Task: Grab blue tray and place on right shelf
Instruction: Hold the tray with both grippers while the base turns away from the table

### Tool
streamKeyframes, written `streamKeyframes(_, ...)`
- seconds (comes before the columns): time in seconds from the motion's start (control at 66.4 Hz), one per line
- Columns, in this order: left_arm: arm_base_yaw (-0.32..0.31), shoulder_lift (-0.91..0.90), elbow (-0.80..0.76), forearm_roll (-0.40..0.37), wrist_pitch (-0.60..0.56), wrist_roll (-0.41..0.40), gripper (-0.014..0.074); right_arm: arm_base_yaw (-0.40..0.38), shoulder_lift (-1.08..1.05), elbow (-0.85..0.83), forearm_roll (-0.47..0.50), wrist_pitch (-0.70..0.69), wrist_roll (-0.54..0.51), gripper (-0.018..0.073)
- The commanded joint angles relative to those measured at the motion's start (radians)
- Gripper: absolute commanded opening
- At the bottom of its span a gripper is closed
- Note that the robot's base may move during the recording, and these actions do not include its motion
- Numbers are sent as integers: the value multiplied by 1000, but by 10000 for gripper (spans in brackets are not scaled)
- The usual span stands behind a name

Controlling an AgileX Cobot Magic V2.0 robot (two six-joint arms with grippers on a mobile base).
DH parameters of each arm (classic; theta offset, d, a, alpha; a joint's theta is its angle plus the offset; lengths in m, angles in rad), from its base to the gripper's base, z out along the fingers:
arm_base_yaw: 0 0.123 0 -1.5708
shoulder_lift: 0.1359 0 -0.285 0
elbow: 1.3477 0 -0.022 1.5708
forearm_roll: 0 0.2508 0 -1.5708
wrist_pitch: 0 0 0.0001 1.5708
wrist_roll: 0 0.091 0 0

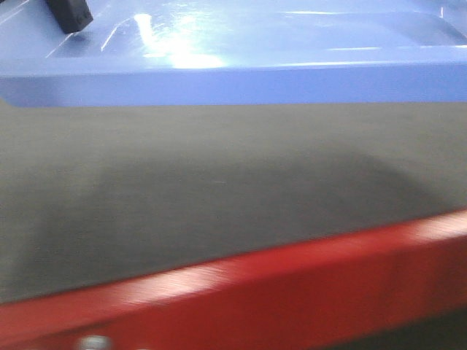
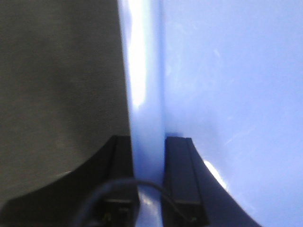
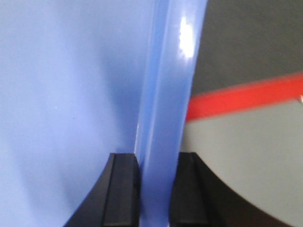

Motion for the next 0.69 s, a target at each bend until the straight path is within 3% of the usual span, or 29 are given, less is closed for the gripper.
streamKeyframes(0.0, -5, -29, -24, 59, 109, 21, -48, -8, -23, -27, -86, -24, -28, 63)
streamKeyframes(0.678, -5, -29, -24, 56, 109, 21, -48, -8, -23, -27, -86, -24, -28, 63)
